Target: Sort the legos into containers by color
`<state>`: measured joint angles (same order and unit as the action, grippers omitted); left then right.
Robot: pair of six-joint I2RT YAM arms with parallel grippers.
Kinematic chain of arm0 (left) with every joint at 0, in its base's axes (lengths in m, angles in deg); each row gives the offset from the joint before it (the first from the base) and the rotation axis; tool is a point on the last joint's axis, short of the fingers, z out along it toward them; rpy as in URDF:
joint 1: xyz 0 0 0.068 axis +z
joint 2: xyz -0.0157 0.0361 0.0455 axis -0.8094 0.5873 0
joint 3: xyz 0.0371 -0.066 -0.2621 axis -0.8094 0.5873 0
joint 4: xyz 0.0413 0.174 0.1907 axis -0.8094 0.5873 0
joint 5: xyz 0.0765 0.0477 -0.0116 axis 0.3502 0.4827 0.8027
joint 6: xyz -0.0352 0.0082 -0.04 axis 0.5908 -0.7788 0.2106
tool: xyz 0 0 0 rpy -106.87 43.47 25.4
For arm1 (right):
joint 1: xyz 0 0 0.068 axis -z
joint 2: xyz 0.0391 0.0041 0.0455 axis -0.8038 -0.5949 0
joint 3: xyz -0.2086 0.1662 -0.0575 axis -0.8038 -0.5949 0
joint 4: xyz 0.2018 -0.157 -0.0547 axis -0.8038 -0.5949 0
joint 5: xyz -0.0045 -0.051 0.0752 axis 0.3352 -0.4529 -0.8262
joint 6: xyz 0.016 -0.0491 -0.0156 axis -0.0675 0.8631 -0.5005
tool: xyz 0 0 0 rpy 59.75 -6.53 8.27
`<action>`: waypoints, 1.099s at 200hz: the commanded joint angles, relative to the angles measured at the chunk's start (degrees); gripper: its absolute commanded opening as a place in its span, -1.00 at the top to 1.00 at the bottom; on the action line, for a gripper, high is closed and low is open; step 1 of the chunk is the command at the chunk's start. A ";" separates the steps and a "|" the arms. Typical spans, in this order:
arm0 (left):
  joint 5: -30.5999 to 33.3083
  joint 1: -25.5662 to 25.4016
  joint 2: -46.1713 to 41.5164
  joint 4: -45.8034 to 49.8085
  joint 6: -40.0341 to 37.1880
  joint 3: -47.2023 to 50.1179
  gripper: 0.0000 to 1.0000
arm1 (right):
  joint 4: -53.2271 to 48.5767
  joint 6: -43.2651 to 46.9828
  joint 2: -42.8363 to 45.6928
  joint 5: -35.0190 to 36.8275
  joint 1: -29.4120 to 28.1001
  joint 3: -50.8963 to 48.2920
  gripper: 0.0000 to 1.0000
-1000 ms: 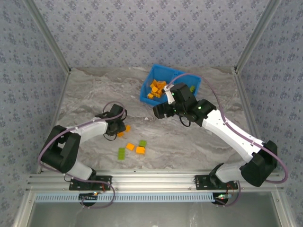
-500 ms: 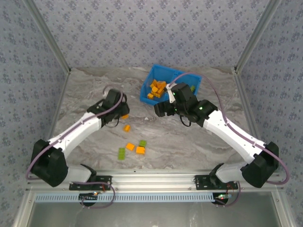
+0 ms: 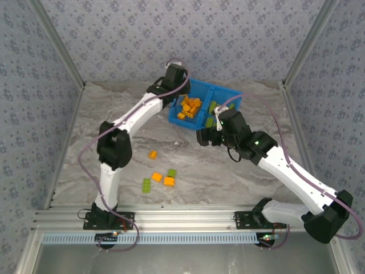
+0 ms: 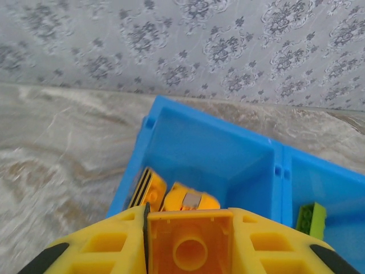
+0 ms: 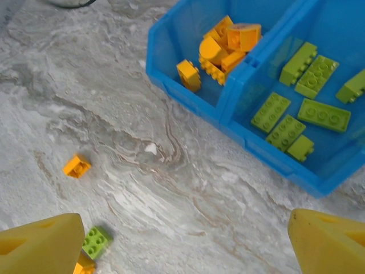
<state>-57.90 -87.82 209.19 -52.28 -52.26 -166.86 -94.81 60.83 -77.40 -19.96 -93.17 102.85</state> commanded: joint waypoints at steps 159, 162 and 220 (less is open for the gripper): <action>-3.83 -2.05 -15.23 -3.94 -1.75 8.82 -0.55 | -0.80 -0.85 0.49 -5.81 0.81 -2.56 -0.95; -3.93 -1.99 -17.67 -5.91 -1.77 12.41 -0.56 | -0.51 -0.61 -0.23 -6.77 0.69 -2.47 -0.95; 0.55 -2.06 -46.09 1.43 -9.31 43.77 -0.73 | 0.82 11.44 -18.95 -13.33 -9.41 3.78 -0.95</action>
<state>-60.68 -90.07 168.41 -54.78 -58.10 -133.07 -93.56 65.05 -90.21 -29.64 -98.44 102.81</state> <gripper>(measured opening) 0.855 0.978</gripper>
